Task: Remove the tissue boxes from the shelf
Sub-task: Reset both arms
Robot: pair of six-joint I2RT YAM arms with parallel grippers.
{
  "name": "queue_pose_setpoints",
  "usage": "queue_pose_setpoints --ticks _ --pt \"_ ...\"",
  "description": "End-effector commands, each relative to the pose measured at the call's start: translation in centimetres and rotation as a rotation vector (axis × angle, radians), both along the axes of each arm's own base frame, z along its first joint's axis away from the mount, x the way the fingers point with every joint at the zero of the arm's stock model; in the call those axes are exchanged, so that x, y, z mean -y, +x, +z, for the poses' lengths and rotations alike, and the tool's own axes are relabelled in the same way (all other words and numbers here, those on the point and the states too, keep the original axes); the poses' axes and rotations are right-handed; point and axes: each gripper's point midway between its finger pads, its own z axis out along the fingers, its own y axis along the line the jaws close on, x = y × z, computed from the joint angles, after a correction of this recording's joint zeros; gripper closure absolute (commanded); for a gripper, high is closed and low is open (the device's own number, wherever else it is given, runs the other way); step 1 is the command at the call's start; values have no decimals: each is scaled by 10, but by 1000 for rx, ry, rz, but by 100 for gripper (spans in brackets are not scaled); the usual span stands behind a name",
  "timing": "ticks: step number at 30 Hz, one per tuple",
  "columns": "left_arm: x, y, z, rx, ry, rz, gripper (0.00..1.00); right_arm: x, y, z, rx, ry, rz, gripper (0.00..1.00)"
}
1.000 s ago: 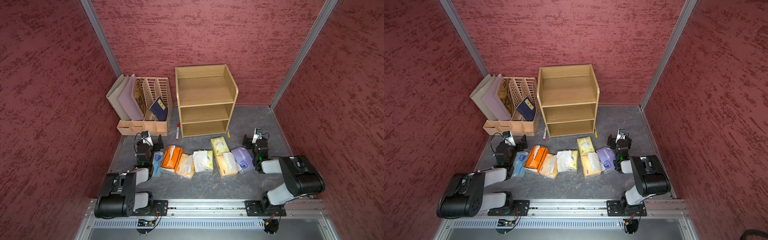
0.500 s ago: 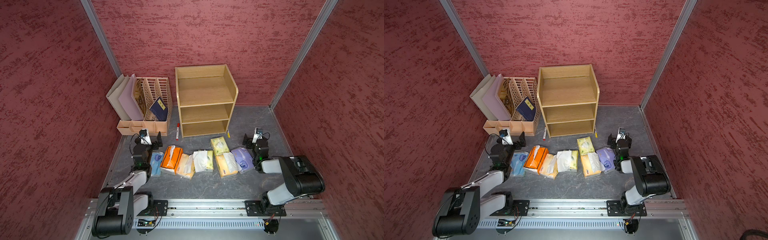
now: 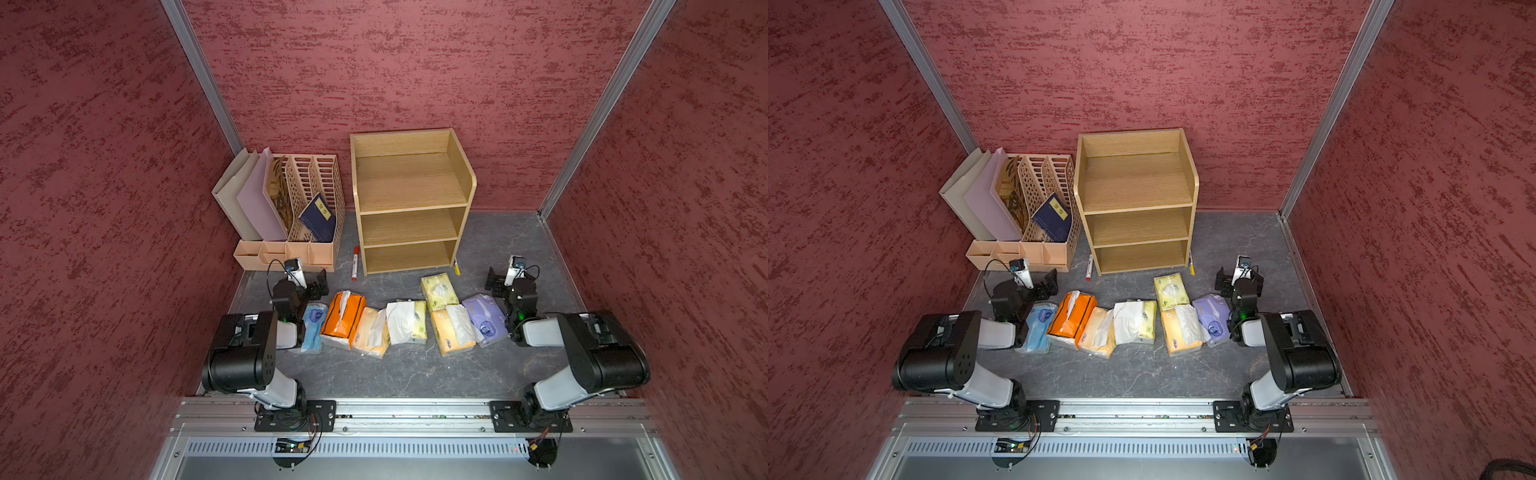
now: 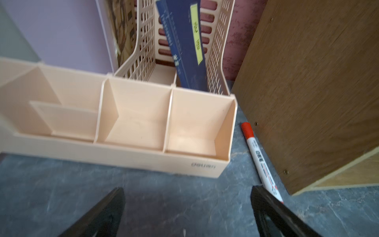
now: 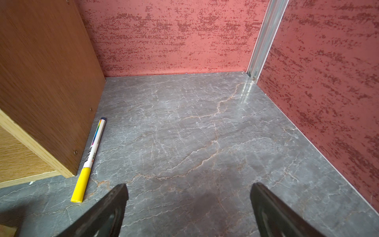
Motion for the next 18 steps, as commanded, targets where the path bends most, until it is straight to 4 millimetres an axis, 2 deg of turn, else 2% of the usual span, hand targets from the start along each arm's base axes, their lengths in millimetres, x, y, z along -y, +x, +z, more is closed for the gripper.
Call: queue_pose_setpoints --ticks 1,18 --pt "9 7 4 -8 64 -19 0 0 6 13 44 0 6 2" --pt "10 6 4 -2 79 -9 0 0 7 13 45 0 6 2"
